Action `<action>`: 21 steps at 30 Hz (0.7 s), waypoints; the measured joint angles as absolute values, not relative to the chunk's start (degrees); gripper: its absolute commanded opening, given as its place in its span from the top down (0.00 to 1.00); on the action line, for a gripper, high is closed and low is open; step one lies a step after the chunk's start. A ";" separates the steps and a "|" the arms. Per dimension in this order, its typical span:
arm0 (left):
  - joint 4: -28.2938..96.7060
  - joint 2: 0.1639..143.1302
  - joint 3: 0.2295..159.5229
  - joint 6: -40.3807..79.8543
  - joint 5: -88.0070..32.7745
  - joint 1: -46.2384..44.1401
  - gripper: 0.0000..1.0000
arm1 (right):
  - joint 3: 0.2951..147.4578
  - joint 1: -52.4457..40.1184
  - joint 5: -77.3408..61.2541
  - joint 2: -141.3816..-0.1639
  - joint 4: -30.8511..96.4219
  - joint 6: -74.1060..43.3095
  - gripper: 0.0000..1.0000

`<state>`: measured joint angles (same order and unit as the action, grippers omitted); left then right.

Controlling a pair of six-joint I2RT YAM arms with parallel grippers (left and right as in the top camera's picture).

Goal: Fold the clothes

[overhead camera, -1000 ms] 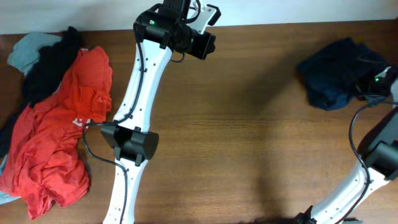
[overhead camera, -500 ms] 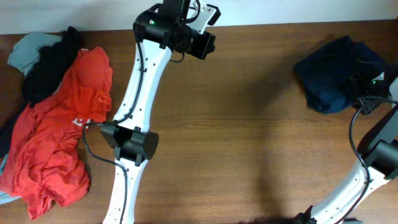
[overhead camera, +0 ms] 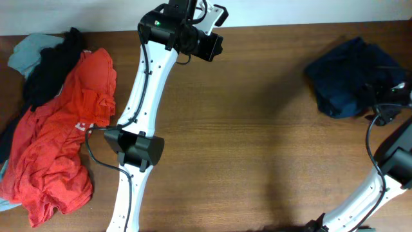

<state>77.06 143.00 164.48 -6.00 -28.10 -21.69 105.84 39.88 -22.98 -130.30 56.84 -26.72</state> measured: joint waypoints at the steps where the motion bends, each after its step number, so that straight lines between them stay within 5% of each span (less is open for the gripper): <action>1: 77.06 143.00 164.48 -6.00 -28.10 -21.69 1.00 | 105.84 40.40 -23.94 -129.84 56.84 -26.68 0.10; 11: 77.06 143.00 164.48 -6.00 -28.12 -21.69 1.00 | 105.86 46.78 -42.26 -121.91 52.69 -21.56 0.35; 14: 77.08 143.00 164.48 -6.00 -28.12 -21.69 1.00 | 105.84 47.16 -46.81 -121.64 50.68 -19.68 0.53; 18: 77.21 143.00 164.48 -6.00 -28.12 -21.69 1.00 | 105.84 46.39 -48.25 -121.67 47.33 -16.78 0.90; 21: 77.47 143.00 164.48 -6.00 -28.10 -21.69 1.00 | 105.84 45.15 -46.04 -121.67 45.30 -15.46 0.96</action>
